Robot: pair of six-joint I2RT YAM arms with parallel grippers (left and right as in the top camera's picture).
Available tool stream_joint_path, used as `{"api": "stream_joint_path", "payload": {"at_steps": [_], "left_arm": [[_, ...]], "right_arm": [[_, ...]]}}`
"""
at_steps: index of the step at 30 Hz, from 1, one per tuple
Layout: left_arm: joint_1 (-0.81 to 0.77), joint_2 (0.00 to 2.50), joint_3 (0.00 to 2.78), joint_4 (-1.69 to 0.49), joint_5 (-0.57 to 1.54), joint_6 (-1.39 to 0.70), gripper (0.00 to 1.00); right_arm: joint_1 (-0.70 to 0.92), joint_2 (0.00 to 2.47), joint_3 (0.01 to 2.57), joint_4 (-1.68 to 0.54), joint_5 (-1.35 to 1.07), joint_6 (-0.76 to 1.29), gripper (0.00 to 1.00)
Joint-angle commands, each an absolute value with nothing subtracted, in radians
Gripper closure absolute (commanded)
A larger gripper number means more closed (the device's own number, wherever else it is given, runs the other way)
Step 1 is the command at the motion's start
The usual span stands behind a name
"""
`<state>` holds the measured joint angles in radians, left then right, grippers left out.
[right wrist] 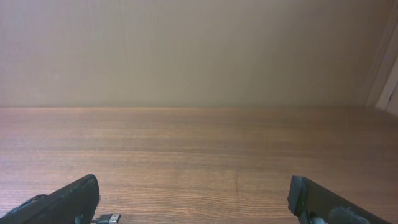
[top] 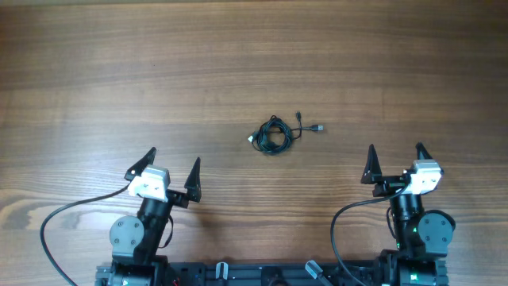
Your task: Untangle cables
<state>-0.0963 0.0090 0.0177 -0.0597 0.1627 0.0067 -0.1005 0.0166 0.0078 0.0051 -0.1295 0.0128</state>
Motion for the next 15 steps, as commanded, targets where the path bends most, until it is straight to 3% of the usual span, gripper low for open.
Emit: {"api": "stream_joint_path", "payload": {"at_steps": [1,5,10,15], "left_arm": [[-0.101,0.004,0.006,-0.043,0.167,0.019,0.0],[-0.101,0.005,0.013,0.075,0.292,0.009,0.0],[-0.101,0.039,0.171,-0.003,0.292,-0.065,0.0],[-0.101,0.253,0.416,-0.096,0.337,-0.065,0.0]], "right_arm": [[-0.096,0.018,0.005,0.008,-0.119,0.001,0.0],[-0.096,0.018,0.005,0.008,-0.119,0.001,0.0],[-0.096,0.018,0.005,0.008,-0.119,0.001,0.0],[-0.096,0.018,0.005,0.008,-0.119,0.001,0.0]]}}
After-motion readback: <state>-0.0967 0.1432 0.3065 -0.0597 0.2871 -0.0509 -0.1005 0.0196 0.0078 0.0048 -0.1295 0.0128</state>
